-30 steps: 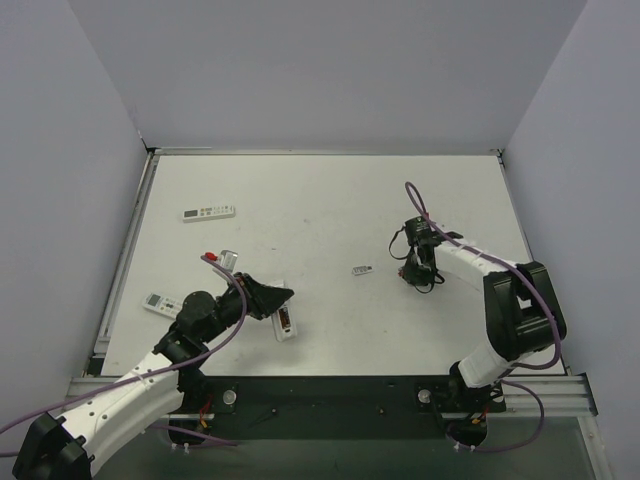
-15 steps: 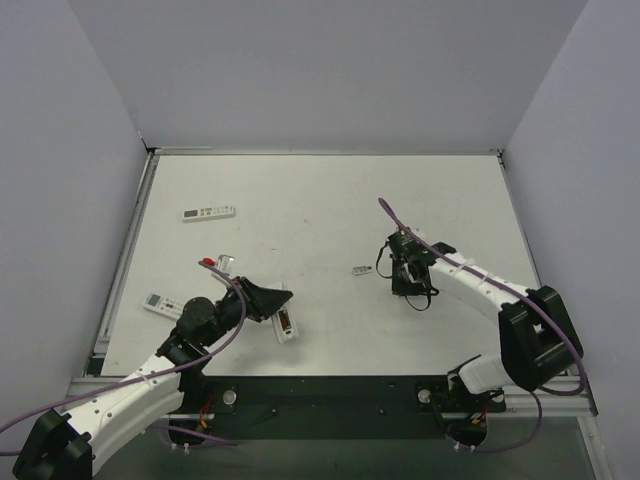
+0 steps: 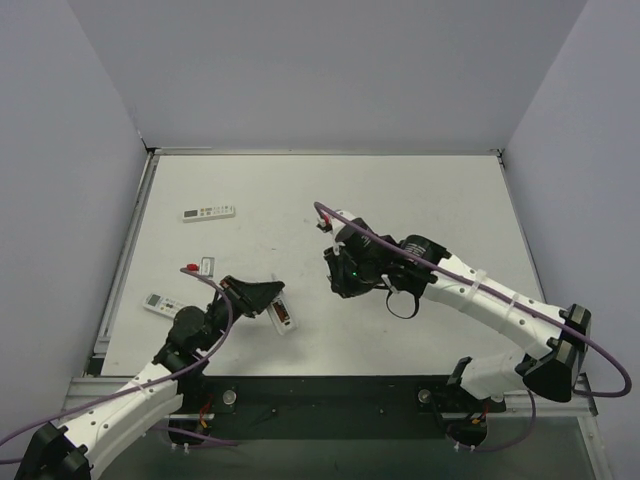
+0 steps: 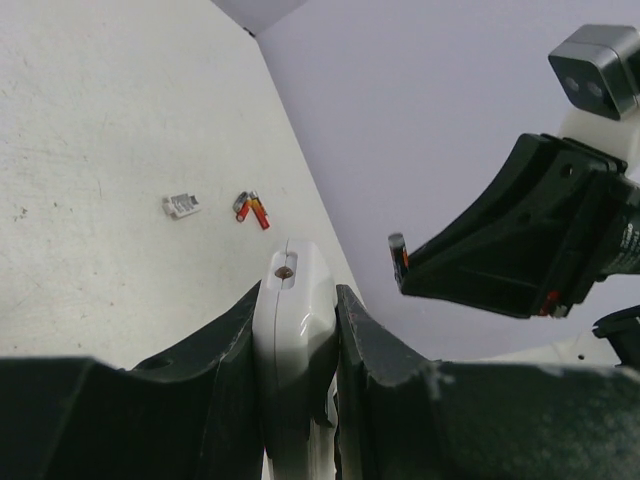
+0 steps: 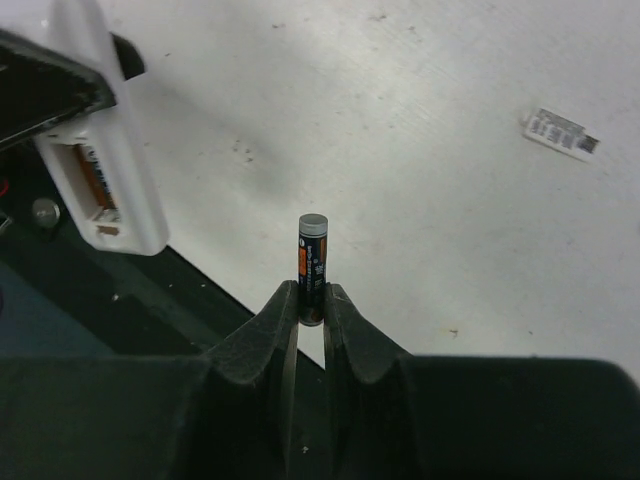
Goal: Load the batteries into the remote control
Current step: Pick up the battery from the center of the board, then load the battery into the remote control.
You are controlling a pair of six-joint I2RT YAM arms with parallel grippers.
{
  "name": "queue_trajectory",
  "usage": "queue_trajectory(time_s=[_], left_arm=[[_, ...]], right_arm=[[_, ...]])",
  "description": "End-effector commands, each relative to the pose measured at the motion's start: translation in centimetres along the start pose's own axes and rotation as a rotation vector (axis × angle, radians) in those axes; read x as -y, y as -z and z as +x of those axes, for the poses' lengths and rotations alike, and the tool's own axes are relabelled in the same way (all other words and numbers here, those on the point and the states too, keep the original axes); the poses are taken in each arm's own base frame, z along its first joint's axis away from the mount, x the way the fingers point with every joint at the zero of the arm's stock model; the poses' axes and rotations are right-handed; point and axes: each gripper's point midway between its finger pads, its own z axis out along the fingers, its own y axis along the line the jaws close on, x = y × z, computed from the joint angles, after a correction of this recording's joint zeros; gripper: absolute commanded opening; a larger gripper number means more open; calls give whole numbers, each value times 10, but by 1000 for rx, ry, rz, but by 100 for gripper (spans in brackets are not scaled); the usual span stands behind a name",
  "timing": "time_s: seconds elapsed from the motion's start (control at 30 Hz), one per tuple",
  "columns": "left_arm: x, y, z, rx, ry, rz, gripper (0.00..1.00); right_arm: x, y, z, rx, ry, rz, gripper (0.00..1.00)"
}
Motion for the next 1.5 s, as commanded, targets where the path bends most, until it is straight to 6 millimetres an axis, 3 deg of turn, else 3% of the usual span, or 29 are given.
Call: queue_trajectory(time_s=[0.0, 0.2, 0.53, 1.23, 1.47], left_arm=[[-26, 6, -6, 82, 75, -72, 0], [-42, 13, -12, 150, 157, -140, 0], [-46, 14, -14, 167, 168, -152, 0], [-41, 9, -21, 200, 192, -123, 0], [-39, 10, -21, 202, 206, -110, 0]], right_arm=[[-42, 5, 12, -142, 95, -106, 0], [-89, 8, 2, -234, 169, -216, 0], [-125, -10, -5, -320, 163, -276, 0], [-120, -42, -1, -398, 118, -188, 0], [-119, -46, -4, -385, 121, -171, 7]])
